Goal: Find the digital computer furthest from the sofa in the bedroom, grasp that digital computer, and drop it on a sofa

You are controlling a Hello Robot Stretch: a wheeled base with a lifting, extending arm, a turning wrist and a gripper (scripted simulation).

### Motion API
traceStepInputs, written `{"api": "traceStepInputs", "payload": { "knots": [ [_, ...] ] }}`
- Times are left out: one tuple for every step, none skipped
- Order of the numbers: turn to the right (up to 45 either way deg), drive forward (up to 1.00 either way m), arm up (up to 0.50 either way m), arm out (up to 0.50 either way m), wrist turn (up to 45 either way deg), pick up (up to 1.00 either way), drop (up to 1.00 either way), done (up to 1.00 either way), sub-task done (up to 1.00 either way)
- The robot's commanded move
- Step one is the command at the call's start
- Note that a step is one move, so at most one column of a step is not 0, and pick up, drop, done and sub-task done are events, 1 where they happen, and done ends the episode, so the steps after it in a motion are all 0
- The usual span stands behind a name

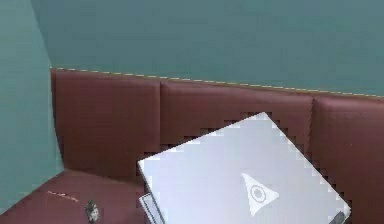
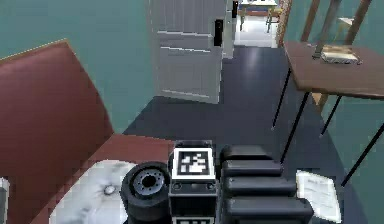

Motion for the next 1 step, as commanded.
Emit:
{"api": "traceStepInputs", "payload": {
  "knots": [
    [-45.0, 0.0, 0.0, 0.0, 0.0, 0.0, 0.0, 0.0, 0.0]
  ]
}}
